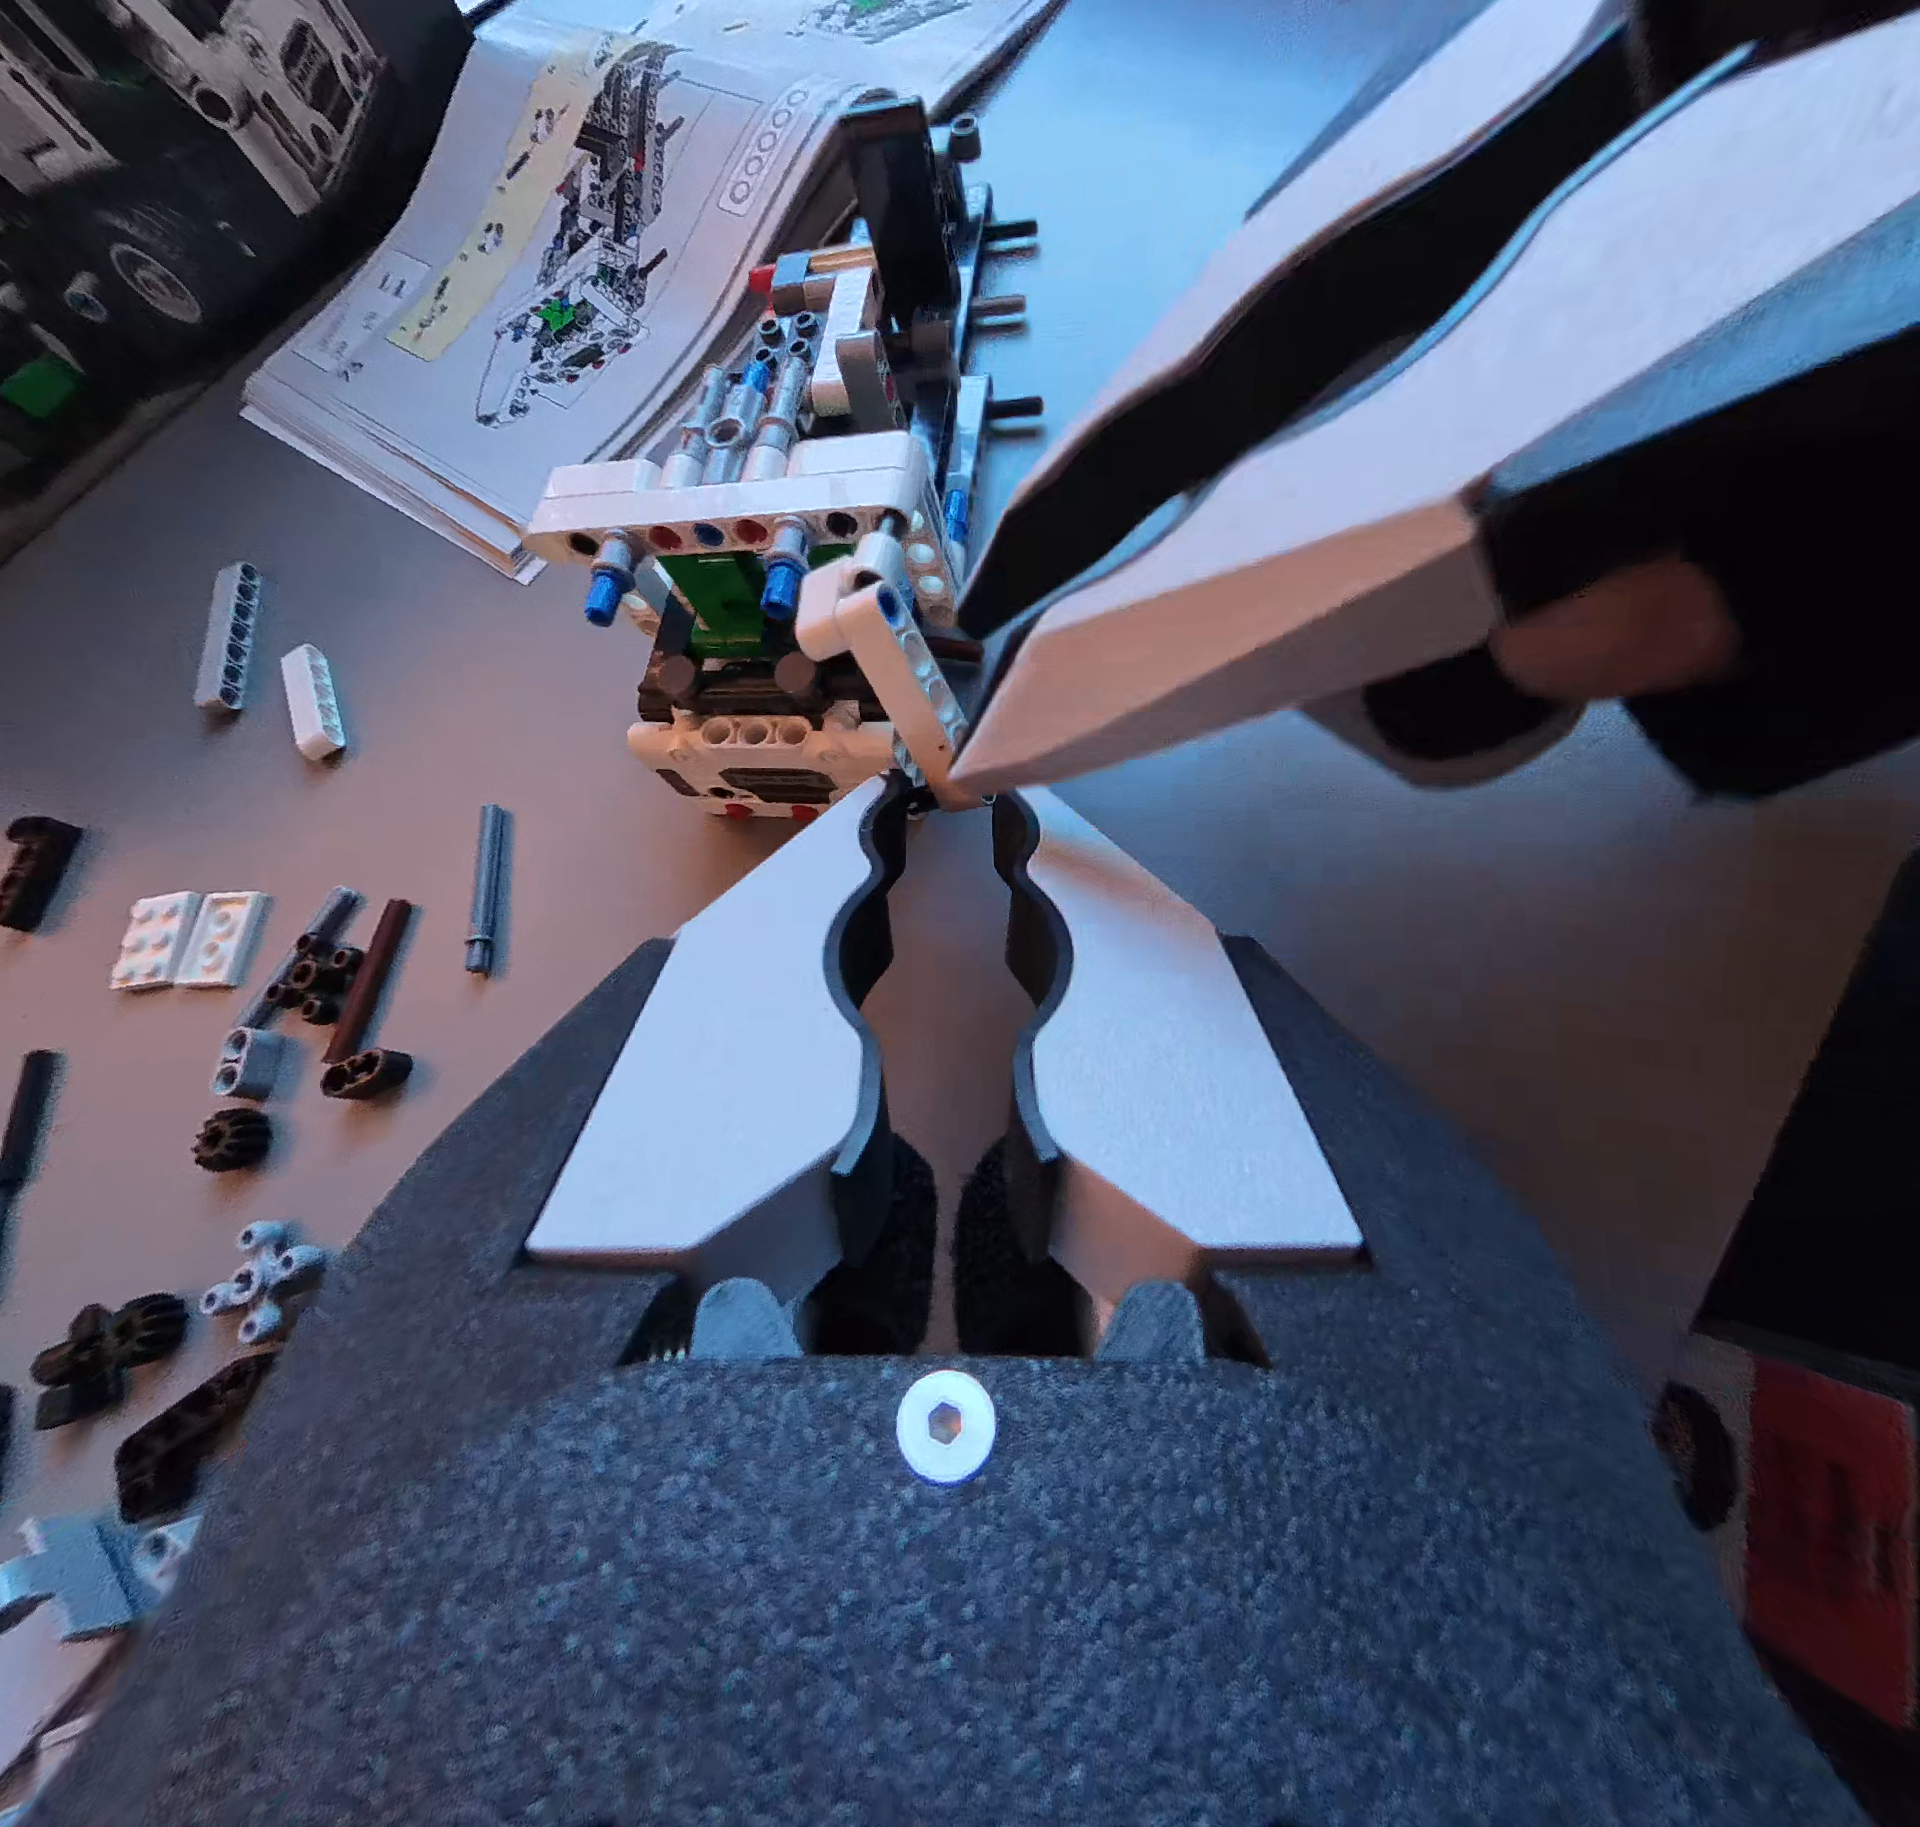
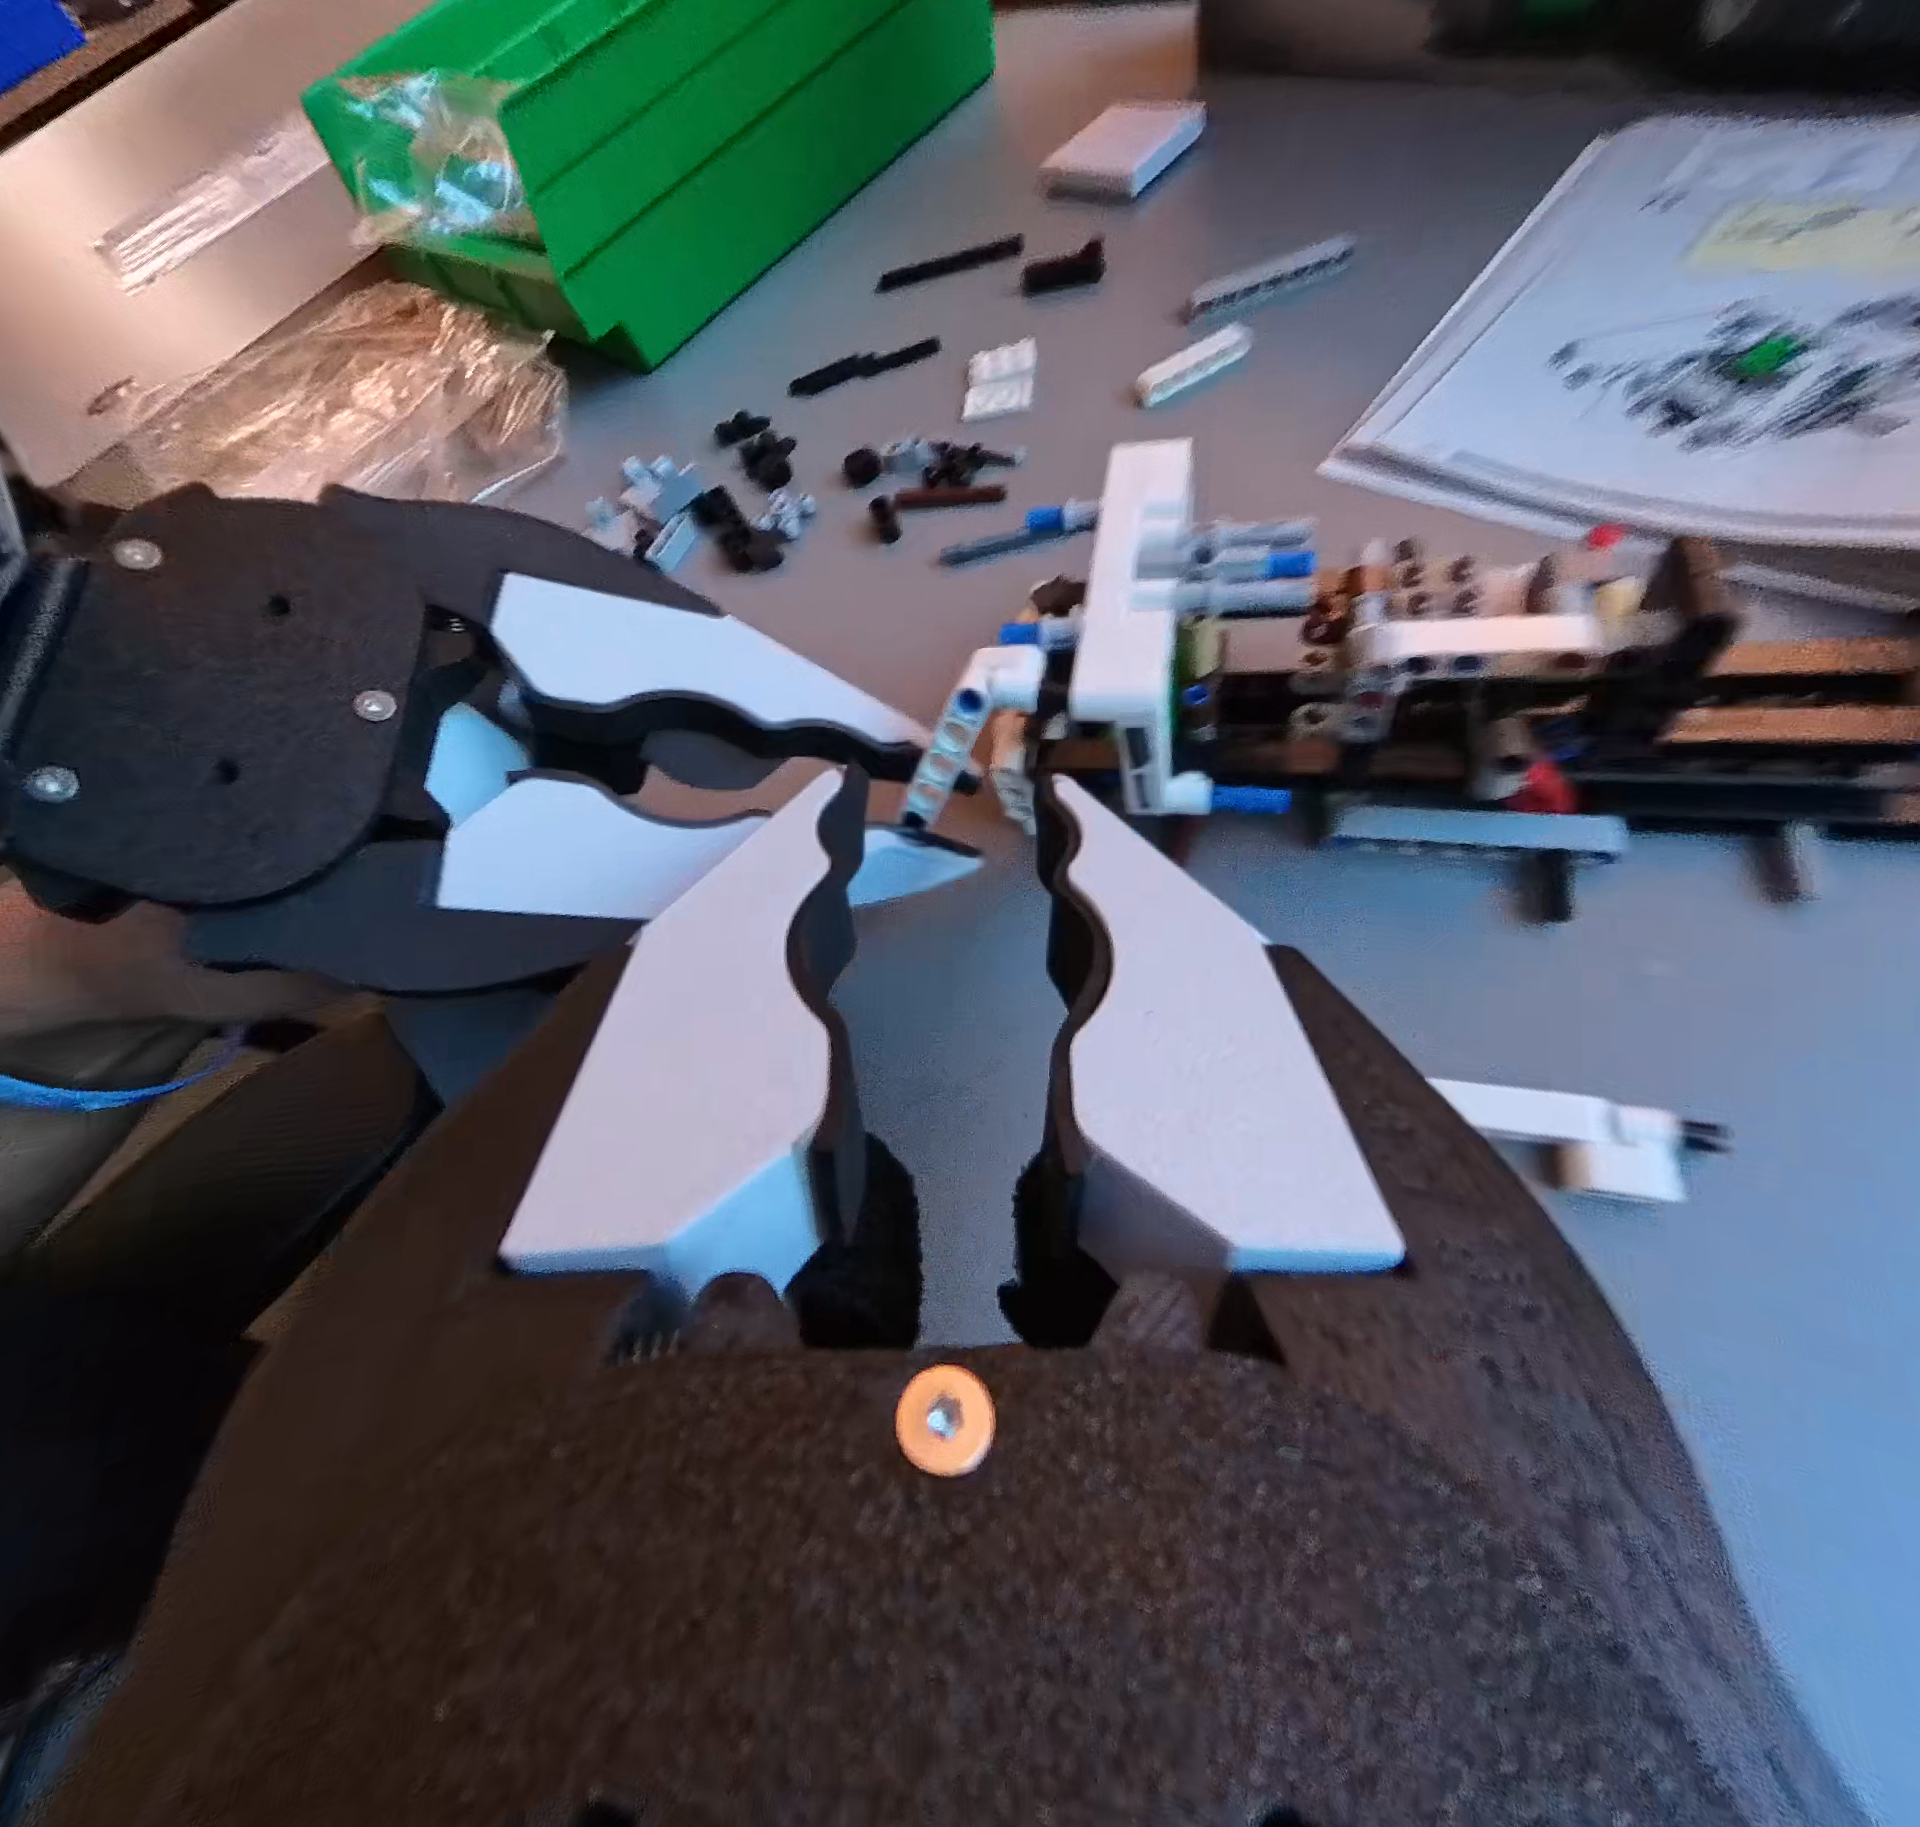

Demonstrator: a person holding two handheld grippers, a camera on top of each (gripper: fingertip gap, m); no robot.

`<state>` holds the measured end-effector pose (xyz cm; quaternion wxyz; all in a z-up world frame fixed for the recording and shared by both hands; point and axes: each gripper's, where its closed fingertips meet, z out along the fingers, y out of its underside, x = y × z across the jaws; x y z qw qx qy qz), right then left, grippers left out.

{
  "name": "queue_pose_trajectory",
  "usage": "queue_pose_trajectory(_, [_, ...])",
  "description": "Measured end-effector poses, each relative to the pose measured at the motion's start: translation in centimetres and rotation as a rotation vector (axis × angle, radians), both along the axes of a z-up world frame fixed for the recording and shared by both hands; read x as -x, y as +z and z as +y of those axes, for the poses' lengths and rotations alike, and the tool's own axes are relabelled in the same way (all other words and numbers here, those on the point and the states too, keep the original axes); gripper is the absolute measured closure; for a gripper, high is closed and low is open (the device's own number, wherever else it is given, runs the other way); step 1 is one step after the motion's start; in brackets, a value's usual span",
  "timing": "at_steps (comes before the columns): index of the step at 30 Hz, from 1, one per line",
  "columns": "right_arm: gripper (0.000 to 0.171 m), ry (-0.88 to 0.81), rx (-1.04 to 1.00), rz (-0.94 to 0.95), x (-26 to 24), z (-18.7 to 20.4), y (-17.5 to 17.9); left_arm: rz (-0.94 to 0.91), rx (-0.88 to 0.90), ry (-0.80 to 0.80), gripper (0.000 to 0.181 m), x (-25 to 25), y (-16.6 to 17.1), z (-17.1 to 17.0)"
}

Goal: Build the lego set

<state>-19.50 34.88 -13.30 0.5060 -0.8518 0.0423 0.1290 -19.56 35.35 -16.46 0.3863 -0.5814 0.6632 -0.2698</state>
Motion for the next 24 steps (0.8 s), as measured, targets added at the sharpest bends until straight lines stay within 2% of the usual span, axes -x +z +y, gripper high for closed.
queue_pose_trajectory(3, [0.141,-0.008,0.023,0.049,0.6,0.6,-1.1,0.029,-0.045,-0.012,0.165,-0.1,-0.5,-0.1])
queue_pose_trajectory(7, [0.163,-0.007,0.003,0.087,0.4,1.0,-0.9,0.024,-0.072,-0.01,0.165,-0.2,-0.5,-0.1])
queue_pose_trajectory(10, [0.163,-0.013,-0.022,0.104,0.4,1.0,-0.7,0.02,-0.087,0.002,0.165,-0.1,-0.2,0.1])
queue_pose_trajectory(13, [0.164,-0.039,-0.053,0.103,-0.2,0.8,-0.5,0.012,-0.098,0.025,0.143,0.5,0.2,1.1])
queue_pose_trajectory(15, [0.164,-0.052,-0.067,0.09,-0.5,0.7,-0.5,0.013,-0.028,0.024,0.119,0.7,0.3,1.9])
queue_pose_trajectory(19, [0.164,-0.063,-0.082,0.089,-0.7,0.8,-0.5,-0.013,0.065,-0.008,0.092,0.0,0.8,3.3])
queue_pose_trajectory(22, [0.164,-0.072,-0.056,0.053,-0.7,0.9,-0.9,-0.025,0.166,-0.07,0.078,-0.8,0.9,2.8])
queue_pose_trajectory(24, [0.164,-0.076,-0.031,0.021,-0.6,0.9,-1.2,-0.01,0.167,-0.1,0.074,-1.2,0.6,2.7])
